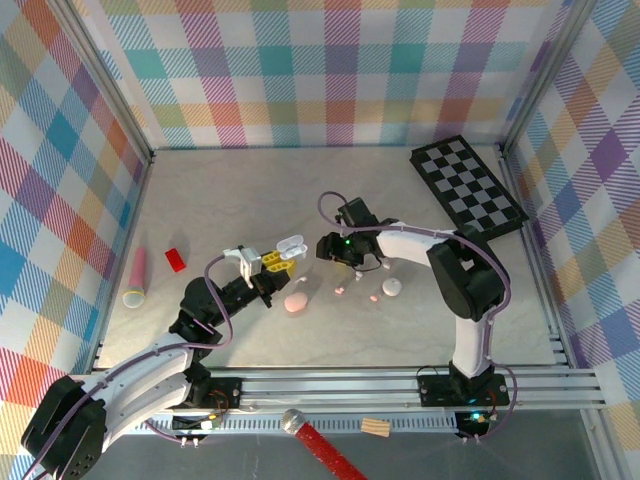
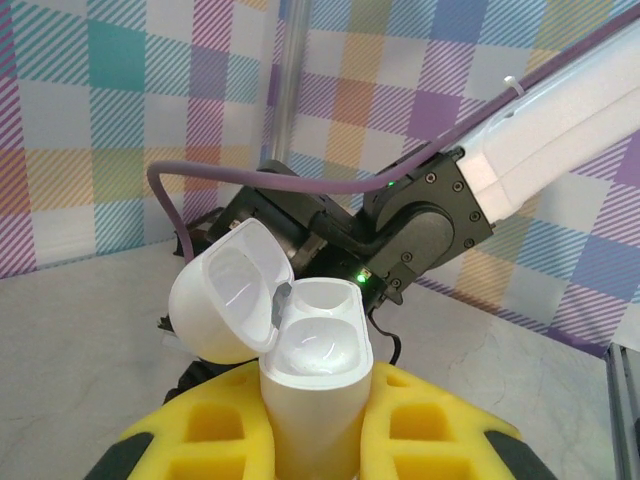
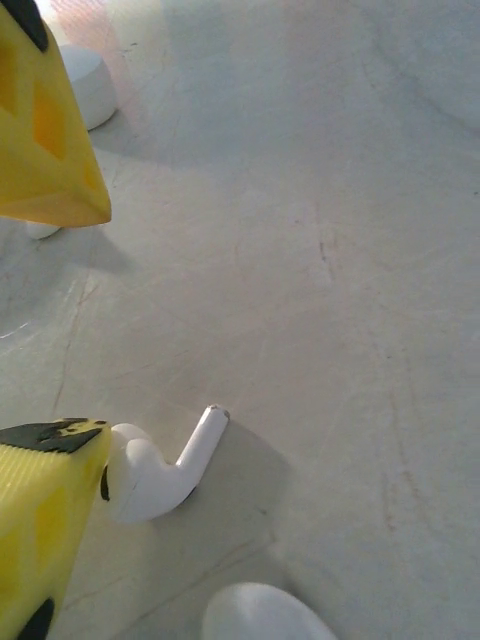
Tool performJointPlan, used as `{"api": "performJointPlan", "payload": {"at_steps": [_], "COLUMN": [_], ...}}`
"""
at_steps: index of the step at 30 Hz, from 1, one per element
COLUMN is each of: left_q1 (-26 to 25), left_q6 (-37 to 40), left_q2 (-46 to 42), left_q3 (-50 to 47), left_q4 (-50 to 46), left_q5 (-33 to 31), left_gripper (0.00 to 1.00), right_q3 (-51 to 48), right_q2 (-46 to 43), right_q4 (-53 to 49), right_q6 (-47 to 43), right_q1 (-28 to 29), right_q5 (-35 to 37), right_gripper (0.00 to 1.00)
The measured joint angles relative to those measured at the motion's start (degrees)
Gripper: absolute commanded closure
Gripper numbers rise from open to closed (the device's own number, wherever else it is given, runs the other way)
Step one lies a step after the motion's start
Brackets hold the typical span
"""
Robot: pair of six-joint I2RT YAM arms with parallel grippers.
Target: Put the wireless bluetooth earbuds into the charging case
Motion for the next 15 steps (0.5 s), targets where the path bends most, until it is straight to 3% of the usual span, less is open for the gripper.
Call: {"api": "performJointPlan", "payload": {"at_steps": [8,15], "left_q1": [0.00,0.02], "left_q6": [0.20,0.92], "left_q2": [0.28,1.51], "left_q3": [0.00,0.07], "left_q4": [-0.04,0.00], "left_q5": [0.46,0.98], "left_gripper": [1.00,1.00], "right_q3": [-5.46,-13.14], "right_q2": [-4.31,-10.84], "right_q4": [2.84,9.31], "right_q6": [0.46,7.85], "right_q1": [-0.17,-1.79], "right_q5": [3.80,6.56], "right_gripper": [0.48,0.53]}}
